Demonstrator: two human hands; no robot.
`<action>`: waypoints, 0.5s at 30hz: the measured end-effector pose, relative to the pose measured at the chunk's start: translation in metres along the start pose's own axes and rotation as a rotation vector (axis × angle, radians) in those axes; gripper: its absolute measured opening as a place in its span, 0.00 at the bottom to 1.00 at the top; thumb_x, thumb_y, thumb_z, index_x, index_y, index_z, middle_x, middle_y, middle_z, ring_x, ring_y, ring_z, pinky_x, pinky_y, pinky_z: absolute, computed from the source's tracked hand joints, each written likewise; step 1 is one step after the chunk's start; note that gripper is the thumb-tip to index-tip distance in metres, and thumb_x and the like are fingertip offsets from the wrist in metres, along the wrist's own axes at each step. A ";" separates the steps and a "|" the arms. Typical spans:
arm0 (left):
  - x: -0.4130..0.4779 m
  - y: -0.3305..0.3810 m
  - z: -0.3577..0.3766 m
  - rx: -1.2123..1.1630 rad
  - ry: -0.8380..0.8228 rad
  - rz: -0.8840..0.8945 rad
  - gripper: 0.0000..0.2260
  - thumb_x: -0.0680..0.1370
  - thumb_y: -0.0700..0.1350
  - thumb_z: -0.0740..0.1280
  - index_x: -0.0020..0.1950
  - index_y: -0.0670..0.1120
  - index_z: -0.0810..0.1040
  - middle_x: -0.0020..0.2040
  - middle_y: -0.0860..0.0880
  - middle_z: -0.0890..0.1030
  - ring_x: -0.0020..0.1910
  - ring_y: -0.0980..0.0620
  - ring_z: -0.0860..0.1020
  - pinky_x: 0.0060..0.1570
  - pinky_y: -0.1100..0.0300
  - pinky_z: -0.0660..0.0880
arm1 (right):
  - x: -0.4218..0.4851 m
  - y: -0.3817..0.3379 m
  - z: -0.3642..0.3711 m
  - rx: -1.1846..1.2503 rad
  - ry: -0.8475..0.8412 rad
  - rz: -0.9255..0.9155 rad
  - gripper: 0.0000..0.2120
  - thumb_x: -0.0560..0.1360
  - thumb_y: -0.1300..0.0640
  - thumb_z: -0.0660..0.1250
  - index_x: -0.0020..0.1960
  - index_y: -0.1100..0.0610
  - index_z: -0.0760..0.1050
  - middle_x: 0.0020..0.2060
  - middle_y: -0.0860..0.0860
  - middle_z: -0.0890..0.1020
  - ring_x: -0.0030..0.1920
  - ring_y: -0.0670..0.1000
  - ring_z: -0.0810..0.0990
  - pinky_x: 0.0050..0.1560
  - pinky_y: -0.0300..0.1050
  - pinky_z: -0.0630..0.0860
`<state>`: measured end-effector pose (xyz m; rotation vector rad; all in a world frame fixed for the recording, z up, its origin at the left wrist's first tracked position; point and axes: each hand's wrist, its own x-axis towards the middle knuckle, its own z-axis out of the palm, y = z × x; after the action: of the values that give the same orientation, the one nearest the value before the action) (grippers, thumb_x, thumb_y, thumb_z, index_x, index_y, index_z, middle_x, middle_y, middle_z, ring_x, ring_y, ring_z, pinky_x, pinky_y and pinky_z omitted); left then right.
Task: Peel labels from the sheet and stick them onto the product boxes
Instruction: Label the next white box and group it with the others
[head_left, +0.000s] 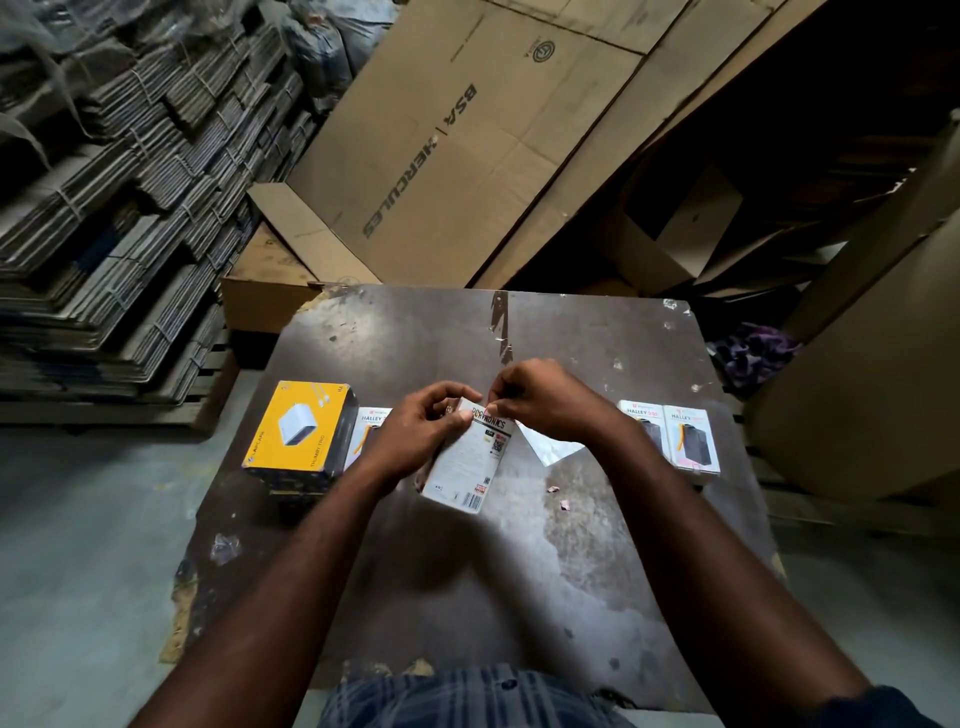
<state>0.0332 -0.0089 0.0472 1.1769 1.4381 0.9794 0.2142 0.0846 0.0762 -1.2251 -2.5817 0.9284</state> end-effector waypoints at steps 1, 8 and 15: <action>0.000 0.000 0.000 0.001 -0.001 0.000 0.08 0.80 0.40 0.66 0.56 0.49 0.80 0.51 0.45 0.85 0.48 0.52 0.83 0.50 0.53 0.80 | 0.001 0.000 0.000 -0.009 0.002 -0.002 0.02 0.76 0.56 0.71 0.46 0.53 0.83 0.37 0.44 0.81 0.36 0.38 0.76 0.35 0.35 0.68; 0.001 -0.001 0.001 -0.017 0.005 -0.009 0.07 0.80 0.41 0.67 0.55 0.52 0.80 0.51 0.45 0.85 0.51 0.46 0.83 0.52 0.49 0.80 | 0.003 0.001 0.001 -0.024 0.008 0.003 0.02 0.76 0.57 0.71 0.46 0.54 0.83 0.38 0.45 0.81 0.38 0.43 0.79 0.36 0.37 0.70; 0.000 0.000 0.002 -0.012 0.010 0.004 0.07 0.79 0.44 0.68 0.54 0.53 0.81 0.51 0.44 0.85 0.50 0.47 0.83 0.52 0.48 0.80 | 0.002 0.001 0.002 -0.028 0.025 0.003 0.03 0.76 0.56 0.71 0.47 0.53 0.83 0.38 0.45 0.81 0.38 0.43 0.79 0.37 0.38 0.70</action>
<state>0.0356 -0.0088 0.0466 1.1683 1.4363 0.9966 0.2127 0.0857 0.0738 -1.2404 -2.5829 0.8743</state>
